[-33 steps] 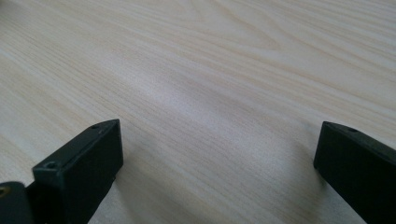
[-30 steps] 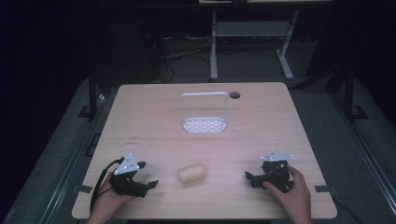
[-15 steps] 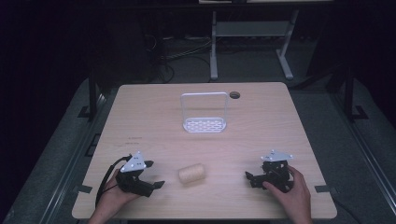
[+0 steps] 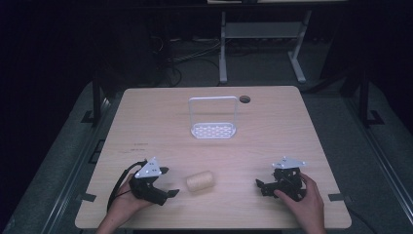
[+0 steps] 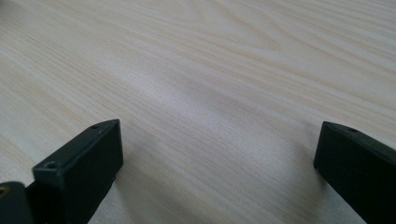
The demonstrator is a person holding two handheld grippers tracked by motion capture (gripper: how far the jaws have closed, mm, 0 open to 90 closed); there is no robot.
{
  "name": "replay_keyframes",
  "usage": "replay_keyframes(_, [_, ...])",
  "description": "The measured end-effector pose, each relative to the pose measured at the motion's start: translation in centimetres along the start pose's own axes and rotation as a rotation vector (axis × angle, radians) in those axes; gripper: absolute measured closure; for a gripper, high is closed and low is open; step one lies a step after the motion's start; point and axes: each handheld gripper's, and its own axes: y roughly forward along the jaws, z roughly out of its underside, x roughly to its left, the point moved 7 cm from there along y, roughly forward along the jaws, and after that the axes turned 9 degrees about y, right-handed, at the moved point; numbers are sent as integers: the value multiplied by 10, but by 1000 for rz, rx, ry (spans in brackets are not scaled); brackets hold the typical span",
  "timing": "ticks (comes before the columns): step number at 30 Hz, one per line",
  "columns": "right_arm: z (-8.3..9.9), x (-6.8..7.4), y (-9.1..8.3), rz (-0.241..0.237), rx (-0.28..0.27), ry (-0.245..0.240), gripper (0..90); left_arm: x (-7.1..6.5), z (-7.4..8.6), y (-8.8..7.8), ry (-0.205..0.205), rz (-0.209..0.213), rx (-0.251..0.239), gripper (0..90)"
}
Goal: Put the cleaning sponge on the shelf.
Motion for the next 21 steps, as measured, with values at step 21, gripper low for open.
replay_keyframes(21, [0, 0, 0, 0, 0, -1, 9, -4, -33, 24, 55, 58, 2, 141])
